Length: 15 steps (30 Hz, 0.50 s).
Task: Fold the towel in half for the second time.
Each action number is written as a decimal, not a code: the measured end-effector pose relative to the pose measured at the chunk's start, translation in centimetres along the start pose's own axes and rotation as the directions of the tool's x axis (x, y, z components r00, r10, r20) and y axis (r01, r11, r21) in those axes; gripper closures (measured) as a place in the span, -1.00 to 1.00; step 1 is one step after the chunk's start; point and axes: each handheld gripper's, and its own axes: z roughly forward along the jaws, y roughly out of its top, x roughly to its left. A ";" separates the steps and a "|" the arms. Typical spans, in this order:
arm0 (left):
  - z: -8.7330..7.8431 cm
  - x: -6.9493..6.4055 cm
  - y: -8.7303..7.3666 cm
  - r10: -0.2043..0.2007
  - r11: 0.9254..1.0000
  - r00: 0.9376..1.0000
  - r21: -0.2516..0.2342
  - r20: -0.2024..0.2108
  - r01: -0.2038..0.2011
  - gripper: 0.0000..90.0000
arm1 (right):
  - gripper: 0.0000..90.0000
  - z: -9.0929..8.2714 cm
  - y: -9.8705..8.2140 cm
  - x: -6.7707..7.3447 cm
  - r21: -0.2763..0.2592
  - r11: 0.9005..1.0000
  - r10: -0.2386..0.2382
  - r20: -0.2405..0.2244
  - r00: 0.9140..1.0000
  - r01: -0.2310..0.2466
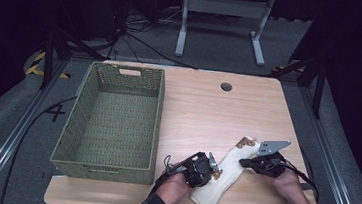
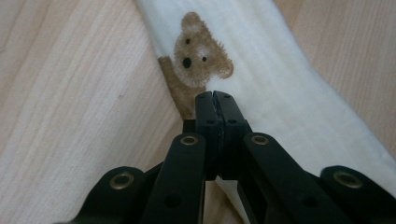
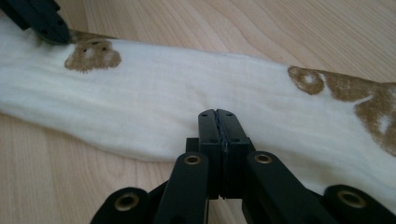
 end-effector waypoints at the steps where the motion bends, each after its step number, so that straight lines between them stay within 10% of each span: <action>1: 0.0 0.0 0.0 0.000 1.000 1.000 0.000 0.000 0.000 0.99 | 0.99 0.0 0.0 0.0 0.000 1.000 0.000 0.000 1.000 0.000; 15: 0.5 -0.5 0.5 0.024 1.000 0.995 -0.005 0.093 -0.024 1.00 | 0.99 2.1 1.7 -2.1 -0.054 0.998 -0.036 -0.057 0.998 0.033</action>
